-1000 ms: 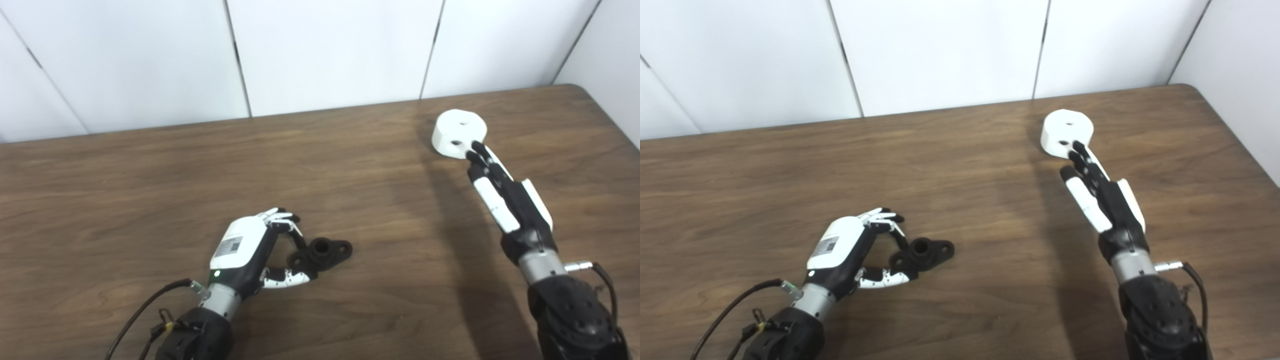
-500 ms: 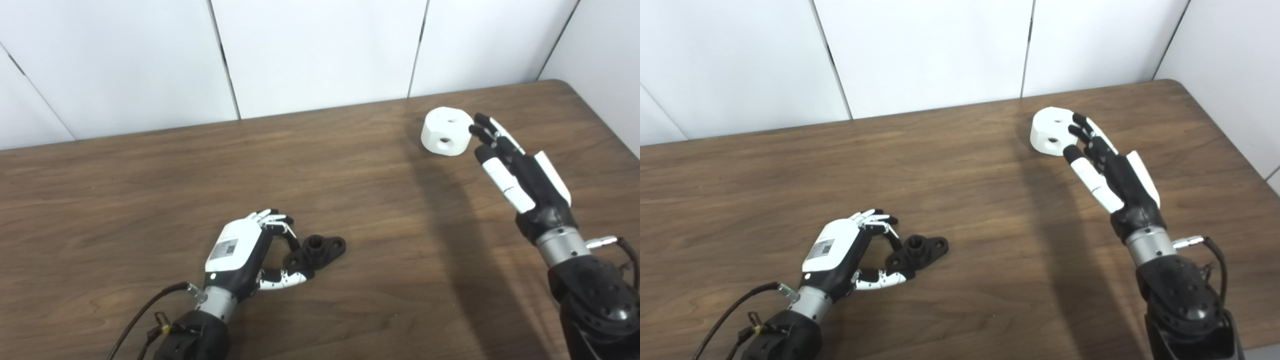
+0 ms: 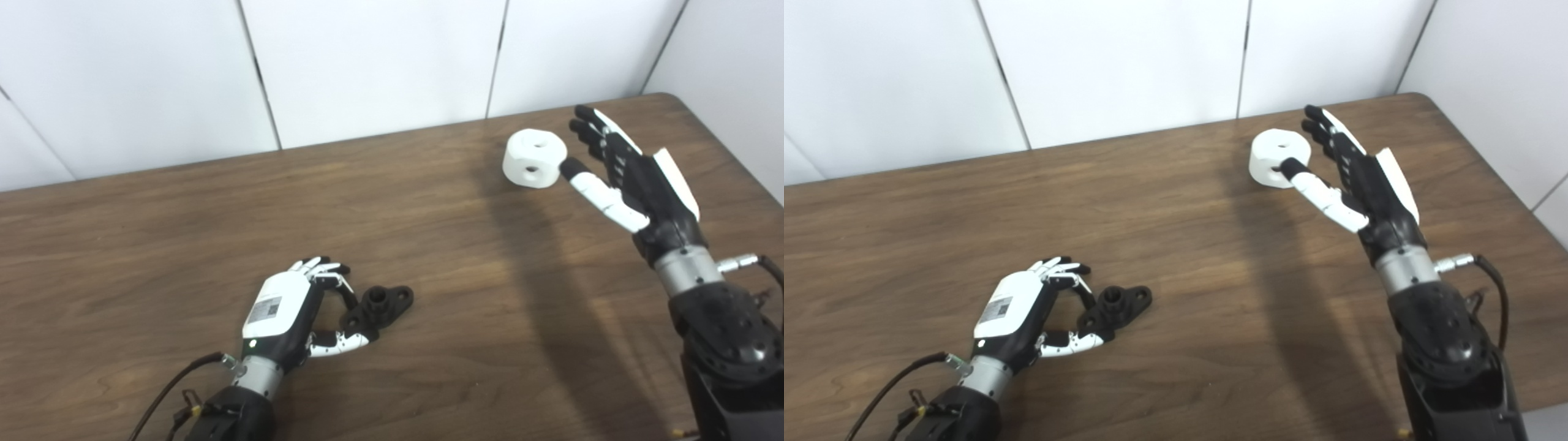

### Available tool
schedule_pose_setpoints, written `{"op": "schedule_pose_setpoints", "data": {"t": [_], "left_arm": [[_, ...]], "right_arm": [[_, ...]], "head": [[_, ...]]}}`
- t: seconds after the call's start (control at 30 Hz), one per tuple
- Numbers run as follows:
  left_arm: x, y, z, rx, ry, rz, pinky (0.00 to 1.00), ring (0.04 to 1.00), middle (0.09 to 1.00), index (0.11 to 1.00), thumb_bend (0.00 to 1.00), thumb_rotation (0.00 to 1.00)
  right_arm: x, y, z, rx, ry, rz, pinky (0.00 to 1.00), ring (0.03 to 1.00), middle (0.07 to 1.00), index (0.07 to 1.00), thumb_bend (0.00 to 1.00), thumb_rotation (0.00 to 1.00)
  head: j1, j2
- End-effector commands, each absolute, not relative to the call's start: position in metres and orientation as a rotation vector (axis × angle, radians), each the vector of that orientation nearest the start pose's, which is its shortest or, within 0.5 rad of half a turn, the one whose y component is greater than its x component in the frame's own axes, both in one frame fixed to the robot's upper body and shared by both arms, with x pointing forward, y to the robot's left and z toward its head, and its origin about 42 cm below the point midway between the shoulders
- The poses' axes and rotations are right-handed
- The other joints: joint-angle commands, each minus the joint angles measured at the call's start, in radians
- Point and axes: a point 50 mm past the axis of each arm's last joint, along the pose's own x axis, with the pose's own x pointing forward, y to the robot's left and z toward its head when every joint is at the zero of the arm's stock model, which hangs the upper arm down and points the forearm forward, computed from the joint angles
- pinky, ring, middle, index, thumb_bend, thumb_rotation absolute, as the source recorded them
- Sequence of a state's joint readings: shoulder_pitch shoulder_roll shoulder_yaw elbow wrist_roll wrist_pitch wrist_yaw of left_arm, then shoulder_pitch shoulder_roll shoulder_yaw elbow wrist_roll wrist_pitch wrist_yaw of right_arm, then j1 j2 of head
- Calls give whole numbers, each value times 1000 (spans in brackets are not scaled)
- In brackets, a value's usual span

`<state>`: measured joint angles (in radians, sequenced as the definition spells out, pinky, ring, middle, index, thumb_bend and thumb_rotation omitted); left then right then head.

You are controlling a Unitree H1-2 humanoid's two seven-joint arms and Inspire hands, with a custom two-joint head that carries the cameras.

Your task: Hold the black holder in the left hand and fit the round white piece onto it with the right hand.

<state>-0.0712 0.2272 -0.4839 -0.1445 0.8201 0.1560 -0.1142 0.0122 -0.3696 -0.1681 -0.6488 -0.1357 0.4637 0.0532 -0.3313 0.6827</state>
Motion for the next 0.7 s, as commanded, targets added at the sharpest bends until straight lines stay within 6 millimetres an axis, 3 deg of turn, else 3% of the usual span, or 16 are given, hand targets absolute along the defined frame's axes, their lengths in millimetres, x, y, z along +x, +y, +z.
{"op": "schedule_pose_setpoints", "data": {"t": [0.0, 0.2, 0.33, 0.47, 0.67], "left_arm": [[252, 169, 63, 1127, 111, -570, 938, 912, 807, 486, 520, 55], [251, 171, 62, 1134, 112, -572, 933, 912, 811, 487, 519, 57], [250, 172, 61, 1136, 109, -569, 931, 911, 810, 487, 519, 56], [250, 174, 60, 1133, 105, -564, 929, 906, 805, 487, 520, 55], [249, 178, 58, 1127, 101, -562, 926, 905, 804, 487, 520, 55]], "right_arm": [[250, -324, 284, -557, -300, -164, 915, 920, 888, 896, 609, 616], [273, -338, 296, -628, -299, -182, 921, 926, 885, 889, 742, 457], [290, -349, 303, -824, -271, -184, 928, 930, 891, 906, 802, 420], [308, -355, 307, -924, -245, -181, 868, 902, 886, 890, 884, 352], [336, -359, 301, -1013, -156, -151, 834, 929, 903, 889, 903, 312]], "head": [[-7, -5], [-24, -16], [-34, -22], [-46, -26], [-55, -29]]}}
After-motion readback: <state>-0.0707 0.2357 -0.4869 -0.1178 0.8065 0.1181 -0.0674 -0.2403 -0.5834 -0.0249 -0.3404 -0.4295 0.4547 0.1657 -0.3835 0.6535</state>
